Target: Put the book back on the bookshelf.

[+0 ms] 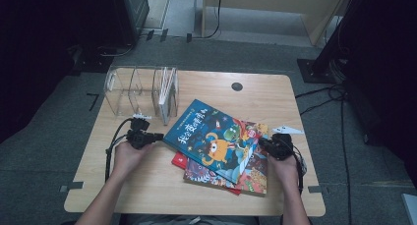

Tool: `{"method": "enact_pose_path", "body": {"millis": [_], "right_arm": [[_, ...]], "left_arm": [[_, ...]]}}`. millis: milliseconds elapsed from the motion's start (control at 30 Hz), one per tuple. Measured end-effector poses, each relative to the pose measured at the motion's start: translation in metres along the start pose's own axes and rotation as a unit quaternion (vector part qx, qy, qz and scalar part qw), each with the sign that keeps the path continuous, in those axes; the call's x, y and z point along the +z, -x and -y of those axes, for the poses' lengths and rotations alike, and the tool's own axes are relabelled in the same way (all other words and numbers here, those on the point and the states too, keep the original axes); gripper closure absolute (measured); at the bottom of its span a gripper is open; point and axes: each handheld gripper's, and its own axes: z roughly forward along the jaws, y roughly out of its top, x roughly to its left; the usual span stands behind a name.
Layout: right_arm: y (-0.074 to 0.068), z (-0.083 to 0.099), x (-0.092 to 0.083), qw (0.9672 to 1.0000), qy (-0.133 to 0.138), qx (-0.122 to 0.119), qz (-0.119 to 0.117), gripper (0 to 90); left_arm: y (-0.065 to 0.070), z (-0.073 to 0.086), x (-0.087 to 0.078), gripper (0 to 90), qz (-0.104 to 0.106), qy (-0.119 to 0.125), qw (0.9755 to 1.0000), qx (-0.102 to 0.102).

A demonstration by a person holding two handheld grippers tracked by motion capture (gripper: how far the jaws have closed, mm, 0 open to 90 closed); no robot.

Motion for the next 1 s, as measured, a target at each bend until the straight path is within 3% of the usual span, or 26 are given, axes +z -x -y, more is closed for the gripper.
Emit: {"method": "enact_pose_path", "body": {"millis": [100, 267, 400, 633, 800, 1000], "right_arm": [[0.001, 0.001, -0.001, 1.0000, 0.001, 0.005, -0.002, 89.5], [0.004, -0.001, 0.000, 0.9999, 0.003, 0.012, 0.005, 90.0], [0.006, -0.004, 0.003, 0.9998, 0.006, 0.019, 0.009, 90.0], [0.008, -0.008, 0.008, 0.9996, 0.009, 0.026, 0.007, 90.0], [0.008, -0.013, 0.014, 0.9995, 0.012, 0.028, 0.010, 90.0], [0.007, -0.014, 0.016, 0.9997, 0.013, 0.018, 0.011, 90.0]], "left_arm": [[0.007, 0.002, 0.000, 90.0, 0.017, -0.003, 0.9998, 0.000], [0.018, 0.007, 0.002, 90.0, 0.026, -0.009, 0.9996, 0.011], [0.026, 0.012, 0.004, 90.0, 0.028, -0.019, 0.9992, 0.019], [0.037, 0.019, 0.000, 90.0, 0.031, -0.018, 0.9993, 0.006], [0.042, 0.023, -0.003, 90.0, 0.034, -0.028, 0.9989, 0.017], [0.037, 0.017, -0.009, 66.4, 0.024, -0.009, 0.9995, 0.016]]}}
